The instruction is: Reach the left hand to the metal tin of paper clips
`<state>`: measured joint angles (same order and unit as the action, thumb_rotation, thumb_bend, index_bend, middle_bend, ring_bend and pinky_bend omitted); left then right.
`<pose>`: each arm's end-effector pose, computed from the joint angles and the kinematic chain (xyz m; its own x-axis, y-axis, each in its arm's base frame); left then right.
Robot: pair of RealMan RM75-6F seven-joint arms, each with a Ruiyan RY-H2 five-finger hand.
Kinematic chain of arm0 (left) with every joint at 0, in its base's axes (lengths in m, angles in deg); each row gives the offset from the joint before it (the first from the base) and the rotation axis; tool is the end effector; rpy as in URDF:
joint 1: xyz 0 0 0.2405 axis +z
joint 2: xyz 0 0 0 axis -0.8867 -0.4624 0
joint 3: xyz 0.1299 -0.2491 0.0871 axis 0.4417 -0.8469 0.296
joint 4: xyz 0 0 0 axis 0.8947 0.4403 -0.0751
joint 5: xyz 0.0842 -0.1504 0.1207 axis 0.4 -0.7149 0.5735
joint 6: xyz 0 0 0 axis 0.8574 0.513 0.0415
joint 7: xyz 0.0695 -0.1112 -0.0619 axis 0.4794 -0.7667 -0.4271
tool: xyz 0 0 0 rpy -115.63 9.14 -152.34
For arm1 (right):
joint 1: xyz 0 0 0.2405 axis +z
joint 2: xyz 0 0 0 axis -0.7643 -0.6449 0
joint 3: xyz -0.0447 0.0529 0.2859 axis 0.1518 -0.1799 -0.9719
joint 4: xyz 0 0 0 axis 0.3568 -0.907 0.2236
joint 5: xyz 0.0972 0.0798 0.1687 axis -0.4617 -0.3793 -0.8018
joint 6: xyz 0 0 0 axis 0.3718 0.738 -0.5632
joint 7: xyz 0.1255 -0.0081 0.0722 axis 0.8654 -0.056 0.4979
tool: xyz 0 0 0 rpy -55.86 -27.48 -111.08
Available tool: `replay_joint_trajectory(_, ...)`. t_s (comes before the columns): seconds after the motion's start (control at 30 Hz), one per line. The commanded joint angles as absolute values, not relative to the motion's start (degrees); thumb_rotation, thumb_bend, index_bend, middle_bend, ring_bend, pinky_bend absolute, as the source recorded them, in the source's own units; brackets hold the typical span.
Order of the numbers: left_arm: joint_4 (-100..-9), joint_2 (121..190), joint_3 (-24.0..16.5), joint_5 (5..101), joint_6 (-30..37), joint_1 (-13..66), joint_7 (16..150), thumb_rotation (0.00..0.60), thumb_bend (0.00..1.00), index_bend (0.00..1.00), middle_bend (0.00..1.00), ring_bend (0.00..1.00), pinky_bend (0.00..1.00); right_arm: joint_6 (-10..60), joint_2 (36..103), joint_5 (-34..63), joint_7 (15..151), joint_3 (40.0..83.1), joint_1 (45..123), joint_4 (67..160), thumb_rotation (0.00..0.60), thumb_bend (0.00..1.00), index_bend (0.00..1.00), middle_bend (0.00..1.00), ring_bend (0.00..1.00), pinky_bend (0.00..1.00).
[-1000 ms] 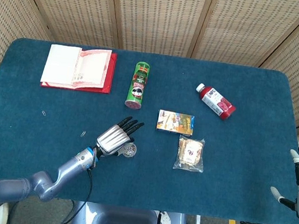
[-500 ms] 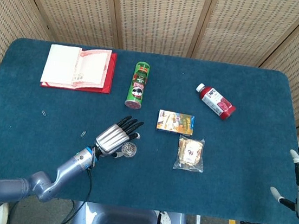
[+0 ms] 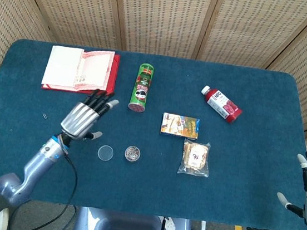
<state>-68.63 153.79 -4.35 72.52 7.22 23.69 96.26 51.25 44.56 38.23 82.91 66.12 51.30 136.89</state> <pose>-0.1778 0.3626 0.0549 0.4557 -0.0284 0.8897 0.7741 -0.4807 -0.4118 -0.3302 -0.1733 0.2202 0.3797 0.1124 0.9182 -0.9247 0.0174 0.3803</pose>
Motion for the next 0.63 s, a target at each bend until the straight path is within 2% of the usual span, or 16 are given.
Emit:
replay_joint_trajectory(0.03,-75.0,147.3,-4.2,68.7,15.0,31.6,95.7,0.6,0.07,0.0,0.0,0.0,0.0,51.3,44.5,38.4,83.0,66.2,51.3,137.0,0.6,0.0,0.0,0.0,0.0,0.0)
replay_joint_trajectory(0.2,-82.1,140.0,-1.4,63.5,19.9,39.5,97.5,0.6,0.04,0.0,0.0,0.0,0.0,51.0,44.6,38.2,83.0,66.2,51.4,136.9,0.6,0.0,0.0,0.0,0.0,0.0)
replay_joint_trajectory(0.37,-86.6,134.0,2.5,62.8,25.1,47.2,95.3,0.6,0.04,0.0,0.0,0.0,0.0,50.9,44.5,38.2,83.3,66.2,51.4,136.8,0.6,0.0,0.0,0.0,0.0,0.0)
replay_joint_trajectory(0.5,-84.4,132.3,5.7,68.1,28.9,52.5,86.9,0.6,0.04,0.0,0.0,0.0,0.0,51.1,44.4,38.4,83.4,66.4,51.3,136.7,0.6,0.0,0.0,0.0,0.0,0.0)
replay_joint_trajectory(0.63,-82.4,132.1,6.1,70.4,28.7,53.6,84.2,0.6,0.04,0.0,0.0,0.0,0.0,51.5,44.4,38.6,83.3,66.4,51.1,136.8,0.6,0.0,0.0,0.0,0.0,0.0)
